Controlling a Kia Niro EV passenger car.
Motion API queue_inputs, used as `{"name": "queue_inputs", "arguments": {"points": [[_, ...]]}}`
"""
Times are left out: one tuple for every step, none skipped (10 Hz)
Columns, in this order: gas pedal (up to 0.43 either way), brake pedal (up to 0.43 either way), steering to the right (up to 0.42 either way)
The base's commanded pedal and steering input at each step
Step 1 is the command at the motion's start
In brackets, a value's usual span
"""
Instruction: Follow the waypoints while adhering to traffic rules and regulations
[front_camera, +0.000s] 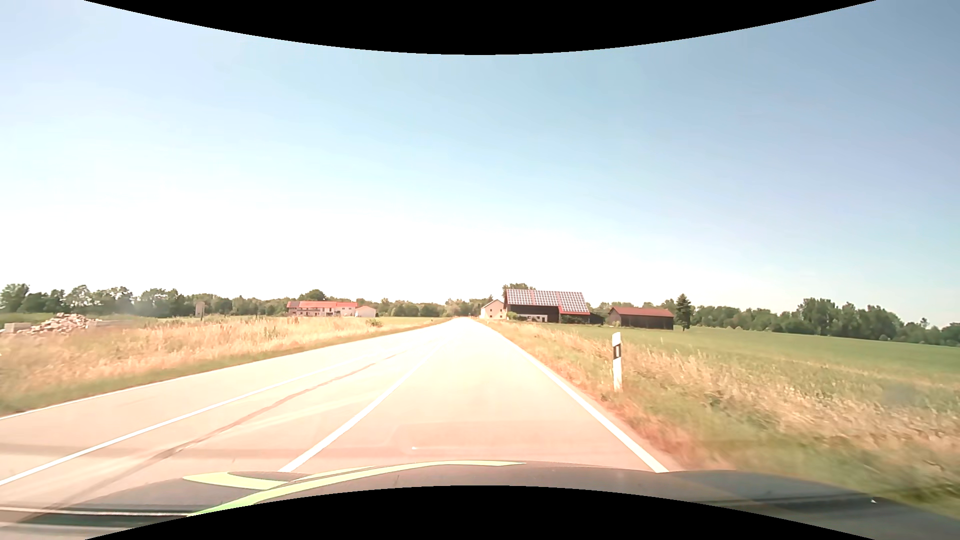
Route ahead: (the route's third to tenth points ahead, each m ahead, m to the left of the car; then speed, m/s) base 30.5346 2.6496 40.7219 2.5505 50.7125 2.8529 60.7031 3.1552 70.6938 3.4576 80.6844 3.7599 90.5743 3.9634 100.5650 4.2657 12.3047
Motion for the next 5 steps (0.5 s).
{"name": "queue_inputs", "arguments": {"points": [[0.539,0.0,-0.005],[0.539,0.0,-0.005],[0.539,0.0,-0.005],[0.539,0.0,-0.005],[0.539,0.0,-0.005]]}}
